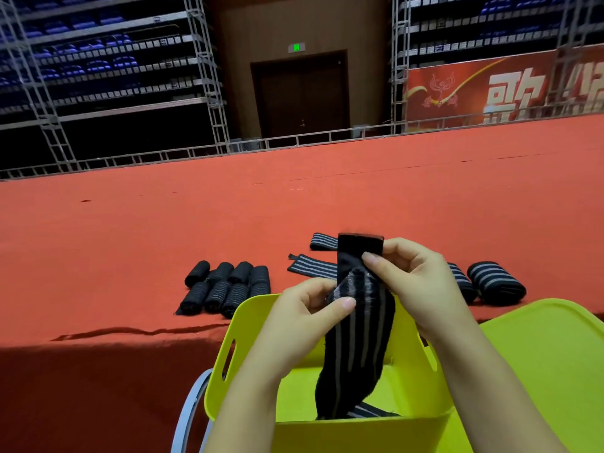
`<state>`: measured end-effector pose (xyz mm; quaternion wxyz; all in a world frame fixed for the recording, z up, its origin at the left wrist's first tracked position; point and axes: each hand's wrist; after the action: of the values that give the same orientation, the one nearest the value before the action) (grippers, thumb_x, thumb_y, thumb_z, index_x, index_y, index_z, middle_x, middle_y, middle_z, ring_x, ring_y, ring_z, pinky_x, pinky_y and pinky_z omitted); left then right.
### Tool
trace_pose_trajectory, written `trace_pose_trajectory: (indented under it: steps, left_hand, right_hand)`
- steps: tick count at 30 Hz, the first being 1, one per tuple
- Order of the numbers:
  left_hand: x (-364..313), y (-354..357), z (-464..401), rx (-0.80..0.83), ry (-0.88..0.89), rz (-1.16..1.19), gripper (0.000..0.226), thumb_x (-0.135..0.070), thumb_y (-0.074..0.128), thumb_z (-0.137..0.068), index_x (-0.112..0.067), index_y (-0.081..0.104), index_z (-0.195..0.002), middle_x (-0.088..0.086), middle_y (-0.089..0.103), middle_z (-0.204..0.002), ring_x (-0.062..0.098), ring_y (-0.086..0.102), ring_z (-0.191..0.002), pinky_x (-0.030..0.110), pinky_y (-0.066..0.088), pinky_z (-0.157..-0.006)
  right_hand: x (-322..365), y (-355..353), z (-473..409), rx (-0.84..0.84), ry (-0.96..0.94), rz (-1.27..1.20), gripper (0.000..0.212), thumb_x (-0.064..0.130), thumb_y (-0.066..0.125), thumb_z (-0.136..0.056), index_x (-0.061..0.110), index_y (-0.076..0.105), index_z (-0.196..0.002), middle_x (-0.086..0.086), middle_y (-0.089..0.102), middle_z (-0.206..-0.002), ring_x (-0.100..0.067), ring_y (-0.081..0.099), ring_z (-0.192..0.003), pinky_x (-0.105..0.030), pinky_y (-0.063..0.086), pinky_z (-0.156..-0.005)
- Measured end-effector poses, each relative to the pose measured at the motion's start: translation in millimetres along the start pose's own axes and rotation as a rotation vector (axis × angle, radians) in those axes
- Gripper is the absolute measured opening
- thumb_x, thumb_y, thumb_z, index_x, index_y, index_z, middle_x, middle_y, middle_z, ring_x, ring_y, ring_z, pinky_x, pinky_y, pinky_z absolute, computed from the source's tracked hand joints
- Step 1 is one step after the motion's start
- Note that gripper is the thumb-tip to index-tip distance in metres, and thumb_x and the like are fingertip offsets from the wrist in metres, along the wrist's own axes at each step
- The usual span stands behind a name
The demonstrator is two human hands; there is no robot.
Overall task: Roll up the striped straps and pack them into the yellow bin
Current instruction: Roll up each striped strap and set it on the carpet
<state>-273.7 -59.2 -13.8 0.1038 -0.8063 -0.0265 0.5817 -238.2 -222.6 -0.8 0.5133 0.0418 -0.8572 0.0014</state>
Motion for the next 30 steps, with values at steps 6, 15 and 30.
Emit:
trace_pose_trajectory:
  steps: [6, 15, 30]
  left_hand:
    - [3.4, -2.5, 0.3, -0.113, -0.027, 0.101, 0.013, -0.002, 0.065, -0.087, -0.011, 0.07, -0.094, -0.005, 0.073, -0.076, 0.006, 0.068, -0.074, 0.018, 0.05, -0.062]
    - [3.9, -7.6, -3.6, -0.012, -0.059, 0.288, 0.023, -0.01, 0.076, -0.075, -0.013, 0.074, -0.097, 0.004, 0.073, -0.085, 0.017, 0.067, -0.071, 0.023, 0.05, -0.052]
    - [9.2, -9.5, -1.8, 0.024, -0.077, 0.445, 0.017, -0.022, 0.058, -0.079, -0.017, 0.074, -0.082, 0.007, 0.067, -0.092, 0.023, 0.059, -0.089, 0.046, 0.043, -0.082]
  right_hand:
    - [-6.2, -9.0, 10.1, 0.276, 0.217, 0.088, 0.033, 0.029, 0.072, -0.073, 0.024, 0.065, -0.105, 0.002, 0.072, -0.1, -0.009, 0.068, -0.09, -0.017, 0.05, -0.066]
    - [0.7, -19.8, 14.7, 0.316, 0.269, -0.2, 0.029, -0.003, 0.067, -0.078, 0.024, 0.075, -0.087, -0.008, 0.068, -0.088, -0.018, 0.068, -0.083, -0.033, 0.057, -0.07]
    - [0.5, -6.7, 15.5, 0.13, 0.232, -0.184, 0.044, -0.02, 0.049, -0.084, 0.012, 0.074, -0.067, -0.004, 0.073, -0.072, -0.014, 0.069, -0.069, -0.023, 0.056, -0.06]
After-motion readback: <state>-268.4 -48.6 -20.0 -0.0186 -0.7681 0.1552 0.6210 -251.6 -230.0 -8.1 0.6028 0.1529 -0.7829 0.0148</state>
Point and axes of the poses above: each hand's wrist, its own z-axis away from the middle knuckle, its own y-axis out of the palm, x = y × z
